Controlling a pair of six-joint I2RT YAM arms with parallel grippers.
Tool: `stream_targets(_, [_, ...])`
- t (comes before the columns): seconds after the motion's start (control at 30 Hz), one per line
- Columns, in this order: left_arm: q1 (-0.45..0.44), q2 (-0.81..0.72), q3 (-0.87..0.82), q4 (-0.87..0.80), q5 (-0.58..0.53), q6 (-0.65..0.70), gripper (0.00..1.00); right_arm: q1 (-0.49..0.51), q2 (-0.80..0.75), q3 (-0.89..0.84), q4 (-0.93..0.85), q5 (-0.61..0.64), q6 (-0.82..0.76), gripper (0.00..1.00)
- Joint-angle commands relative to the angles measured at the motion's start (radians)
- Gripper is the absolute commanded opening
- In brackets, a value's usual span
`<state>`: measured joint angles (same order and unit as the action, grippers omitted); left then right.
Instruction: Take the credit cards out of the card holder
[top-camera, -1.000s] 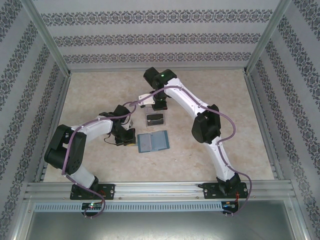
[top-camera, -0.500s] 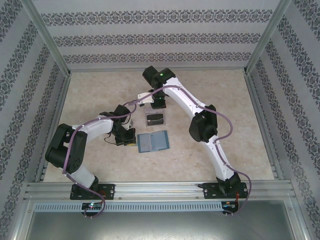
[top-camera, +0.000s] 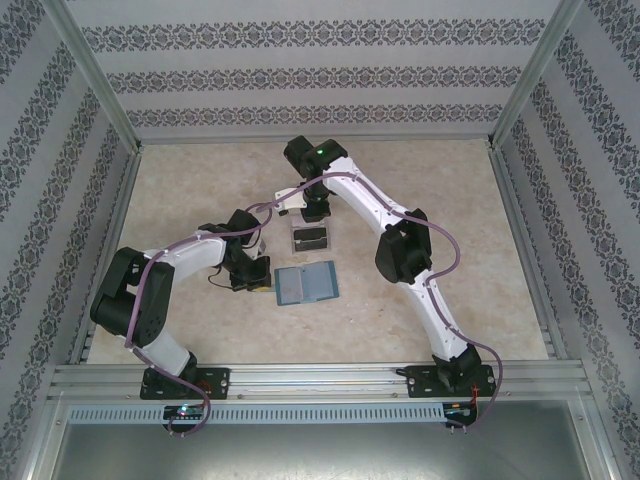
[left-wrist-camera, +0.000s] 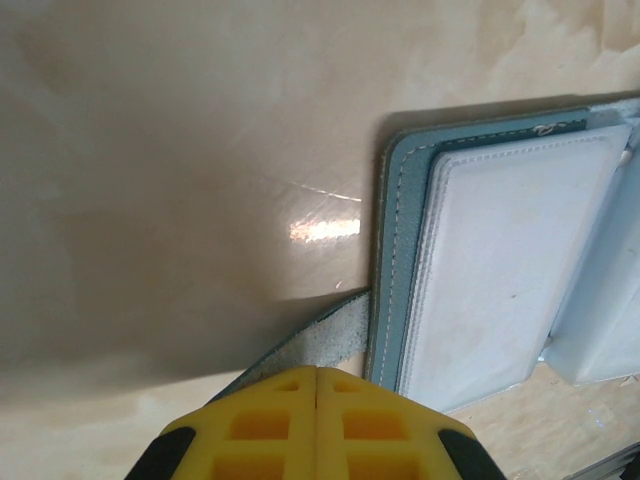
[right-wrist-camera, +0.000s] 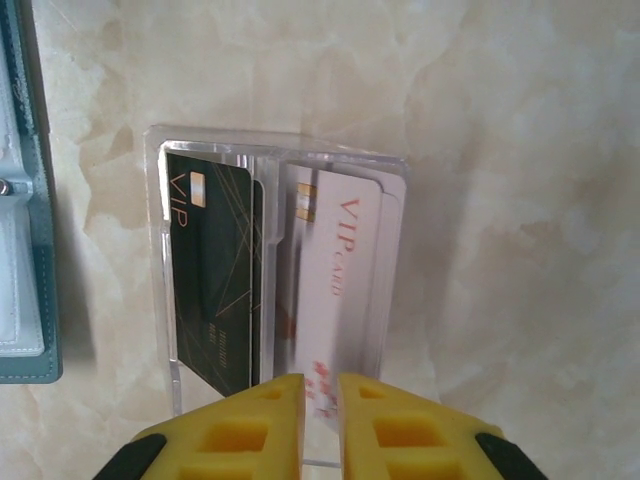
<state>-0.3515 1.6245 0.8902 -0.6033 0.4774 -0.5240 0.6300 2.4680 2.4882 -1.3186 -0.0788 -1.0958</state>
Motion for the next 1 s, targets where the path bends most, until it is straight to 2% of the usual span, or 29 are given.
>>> stream_targets(0.0, [0.01, -0.002, 0.017, -0.033, 0.0, -0.001, 0.03, 0.0, -0.013, 0.031, 0.007, 0.023, 0.011, 0.17])
stream_targets(0.2, [0.011, -0.003, 0.024, -0.032, 0.0, 0.001, 0.03, 0.002, -0.037, 0.027, 0.012, 0.015, 0.043, 0.17])
stream_targets(0.37, [0.01, -0.003, 0.038, -0.033, -0.001, 0.007, 0.03, 0.002, -0.078, -0.014, 0.068, -0.024, 0.158, 0.2])
stream_targets(0.53, [0.01, 0.003, 0.058, -0.031, 0.003, 0.009, 0.03, -0.004, -0.15, -0.119, 0.177, -0.071, 0.348, 0.22])
stream_targets(0.7, [0.01, 0.013, 0.07, -0.021, 0.01, 0.013, 0.03, -0.003, -0.202, -0.203, 0.249, -0.107, 0.588, 0.2])
stream_targets(0.87, [0.01, 0.035, 0.08, -0.018, 0.016, 0.025, 0.03, 0.005, -0.286, -0.358, 0.378, -0.156, 0.83, 0.15])
stream_targets(0.97, [0.011, 0.038, 0.083, -0.016, 0.019, 0.03, 0.03, 0.023, -0.356, -0.48, 0.45, -0.174, 0.942, 0.05])
